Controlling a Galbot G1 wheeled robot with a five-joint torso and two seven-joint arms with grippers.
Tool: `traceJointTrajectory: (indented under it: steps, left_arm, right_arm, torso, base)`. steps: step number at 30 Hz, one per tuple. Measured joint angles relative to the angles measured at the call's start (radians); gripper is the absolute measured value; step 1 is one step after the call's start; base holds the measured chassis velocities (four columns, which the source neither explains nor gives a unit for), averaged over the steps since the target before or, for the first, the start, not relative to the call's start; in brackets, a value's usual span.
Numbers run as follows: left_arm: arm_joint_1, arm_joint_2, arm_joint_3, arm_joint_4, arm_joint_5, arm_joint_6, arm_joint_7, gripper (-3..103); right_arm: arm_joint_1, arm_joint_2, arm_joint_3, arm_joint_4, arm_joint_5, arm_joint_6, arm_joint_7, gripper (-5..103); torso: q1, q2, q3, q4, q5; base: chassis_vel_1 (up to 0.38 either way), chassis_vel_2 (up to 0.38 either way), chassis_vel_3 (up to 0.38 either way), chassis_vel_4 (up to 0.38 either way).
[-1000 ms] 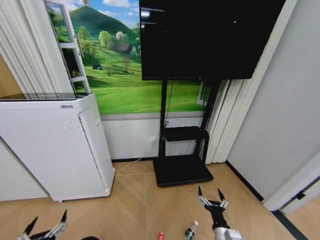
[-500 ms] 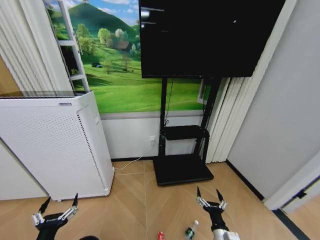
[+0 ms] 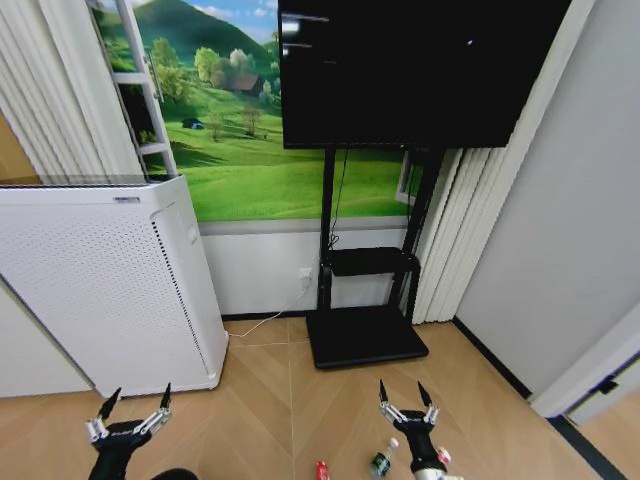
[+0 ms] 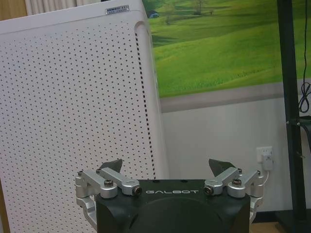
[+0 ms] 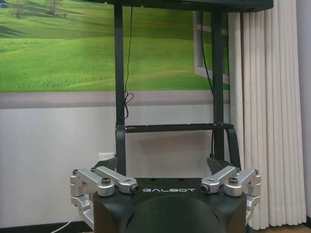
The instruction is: Pick up the trash bin and place the garbage on the floor into it.
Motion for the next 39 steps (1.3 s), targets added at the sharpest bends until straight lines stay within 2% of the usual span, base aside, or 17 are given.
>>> traceJointTrajectory:
  steps: [5,11,15,18,20,26,28,35,39]
  left_arm:
    - [-0.002,-0.002,0.003,-0.008,0.005,0.011,0.001,100]
    - [0.002,0.033,-0.03,-0.039,-0.046,0.061,-0.002,100]
    - [0.007,0.043,-0.037,-0.033,-0.058,0.067,-0.003,100]
    - [0.0,0.052,-0.027,-0.004,-0.059,0.067,-0.003,99]
    - [-0.018,0.055,-0.009,0.024,-0.059,0.07,-0.003,99]
    - [-0.074,0.055,0.045,0.094,-0.06,0.081,-0.005,99]
    - [-0.115,0.061,0.079,0.128,-0.05,0.085,-0.01,99]
    - [-0.098,0.064,0.088,0.105,-0.047,0.103,-0.011,99]
    - [-0.067,0.048,0.075,0.09,-0.052,0.079,0.013,99]
  right_arm:
    - [0.007,-0.016,0.003,-0.005,0.012,0.001,0.001,100]
    - [0.028,-0.031,0.023,0.022,0.058,-0.015,0.026,100]
    - [0.038,-0.032,0.033,0.031,0.077,-0.026,0.045,100]
    - [0.056,-0.031,0.04,0.025,0.076,-0.038,0.073,100]
    - [0.047,-0.023,0.051,0.065,0.084,-0.072,0.088,100]
    - [-0.004,-0.005,0.086,0.1,0.062,-0.086,0.097,100]
    - [-0.032,0.007,0.092,0.122,0.048,-0.089,0.128,100]
    - [-0.015,0.023,0.074,0.119,0.037,-0.105,0.163,100]
    - [-0.006,0.02,0.063,0.113,0.035,-0.111,0.165,100]
  torso:
    - [-0.007,-0.019,-0.012,0.0,0.0]
    - [-0.017,-0.048,-0.031,0.0,-0.0001]
    - [-0.022,-0.058,-0.036,0.0,0.0]
    - [-0.028,-0.074,-0.046,0.0001,0.0]
    - [-0.032,-0.086,-0.054,0.0002,0.0001]
    - [-0.039,-0.105,-0.067,0.0001,-0.0001]
    - [-0.044,-0.119,-0.076,-0.0002,-0.0003]
    - [-0.053,-0.145,-0.092,0.0,0.0004]
    - [-0.059,-0.163,-0.104,0.0001,0.0001]
  base:
    - [0.0,0.0,0.0,0.0]
    - [0.0,0.0,0.0,0.0]
    - [0.0,0.0,0.0,0.0]
    - [0.0,0.0,0.0,0.0]
    - [0.0,0.0,0.0,0.0]
    - [0.0,0.0,0.0,0.0]
    - [0.0,0.0,0.0,0.0]
    - [0.0,0.0,0.0,0.0]
    - [0.0,0.0,0.0,0.0]
